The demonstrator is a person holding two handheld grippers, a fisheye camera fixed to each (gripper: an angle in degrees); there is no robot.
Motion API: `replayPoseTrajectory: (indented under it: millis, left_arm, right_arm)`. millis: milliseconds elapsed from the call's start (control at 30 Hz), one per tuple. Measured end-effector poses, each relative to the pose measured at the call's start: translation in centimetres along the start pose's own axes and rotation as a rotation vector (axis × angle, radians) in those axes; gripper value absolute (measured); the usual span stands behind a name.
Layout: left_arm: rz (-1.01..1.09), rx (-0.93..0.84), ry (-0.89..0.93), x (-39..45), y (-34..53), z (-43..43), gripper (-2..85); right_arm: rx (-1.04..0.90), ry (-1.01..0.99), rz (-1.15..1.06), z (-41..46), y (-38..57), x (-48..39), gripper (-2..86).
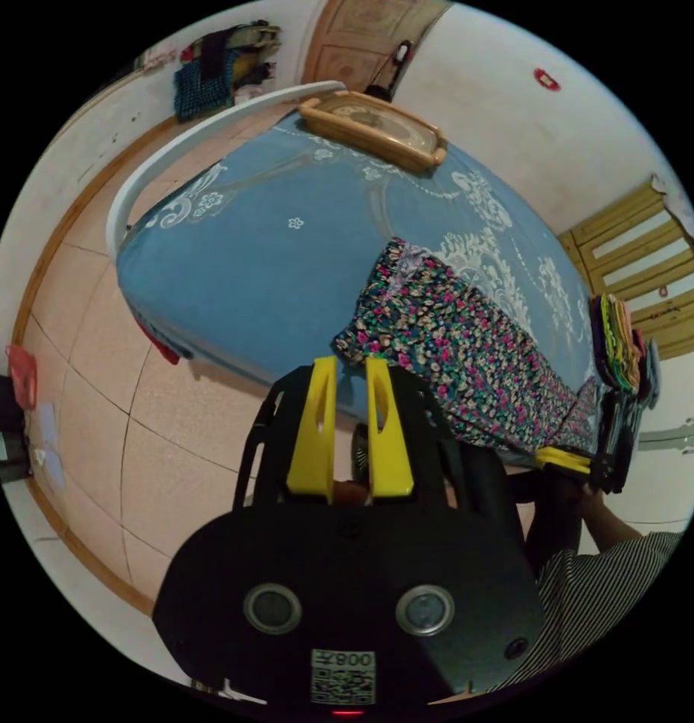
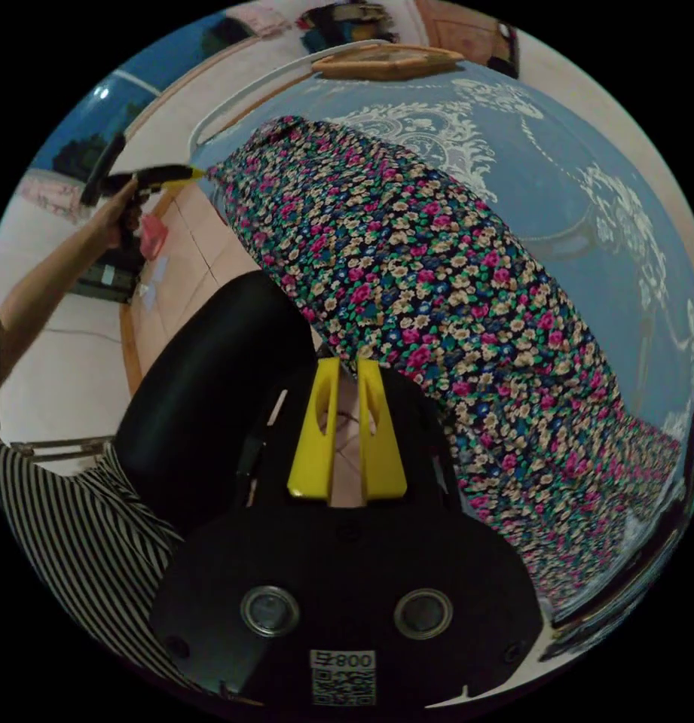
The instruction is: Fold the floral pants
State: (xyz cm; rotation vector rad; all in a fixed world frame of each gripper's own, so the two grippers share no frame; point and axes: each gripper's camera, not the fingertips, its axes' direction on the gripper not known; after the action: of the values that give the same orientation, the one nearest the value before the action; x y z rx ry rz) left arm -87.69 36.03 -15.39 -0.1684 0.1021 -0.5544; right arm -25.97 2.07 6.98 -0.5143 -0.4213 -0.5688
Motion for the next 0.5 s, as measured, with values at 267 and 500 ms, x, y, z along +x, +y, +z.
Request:
replayPoseTrajectory:
  millis: [267, 500]
  left_arm:
    - [0.226, 0.110, 0.146, 16.5, 3.3, 3.1, 7.2]
    - [0.583, -0.080, 0.414, 37.1, 5.4, 12.2, 7.2]
  right_arm:
    - [0.189, -0.134, 0.230, -7.2, 10.6, 14.6, 5.7]
    - [0.291, 0.081, 0.542, -14.0, 19.3, 32.5, 5.9]
